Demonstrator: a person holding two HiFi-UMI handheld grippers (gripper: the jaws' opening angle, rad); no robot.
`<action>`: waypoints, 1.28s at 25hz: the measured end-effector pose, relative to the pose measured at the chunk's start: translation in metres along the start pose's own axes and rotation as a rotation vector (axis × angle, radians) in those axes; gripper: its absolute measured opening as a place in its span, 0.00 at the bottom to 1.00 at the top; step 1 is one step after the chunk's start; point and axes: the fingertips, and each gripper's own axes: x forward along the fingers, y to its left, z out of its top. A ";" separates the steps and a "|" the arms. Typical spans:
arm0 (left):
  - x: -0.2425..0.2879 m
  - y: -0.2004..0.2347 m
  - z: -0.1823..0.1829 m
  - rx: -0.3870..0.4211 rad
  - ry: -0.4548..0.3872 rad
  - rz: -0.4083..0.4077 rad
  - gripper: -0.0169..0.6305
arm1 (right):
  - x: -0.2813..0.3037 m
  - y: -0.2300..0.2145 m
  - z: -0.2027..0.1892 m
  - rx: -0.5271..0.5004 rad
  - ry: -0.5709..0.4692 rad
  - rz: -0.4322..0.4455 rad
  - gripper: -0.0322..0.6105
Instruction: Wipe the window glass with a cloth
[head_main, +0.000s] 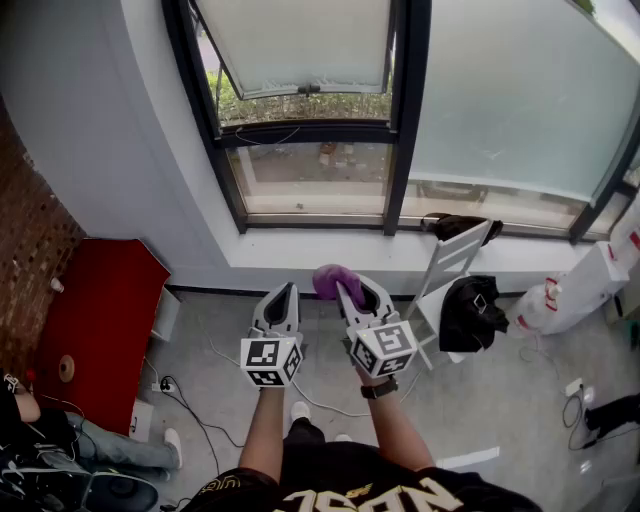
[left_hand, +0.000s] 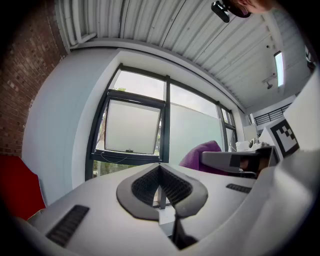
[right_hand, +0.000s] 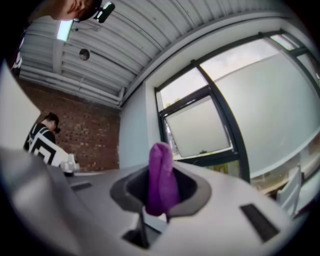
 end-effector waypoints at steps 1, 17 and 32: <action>0.007 0.008 0.002 0.009 -0.001 -0.007 0.04 | 0.012 0.000 -0.002 -0.001 -0.001 -0.002 0.17; 0.090 0.181 0.011 0.055 0.003 0.006 0.04 | 0.209 0.027 -0.047 0.024 0.046 -0.021 0.17; 0.191 0.237 -0.043 -0.010 0.045 -0.013 0.04 | 0.302 -0.053 -0.094 0.023 0.080 -0.108 0.17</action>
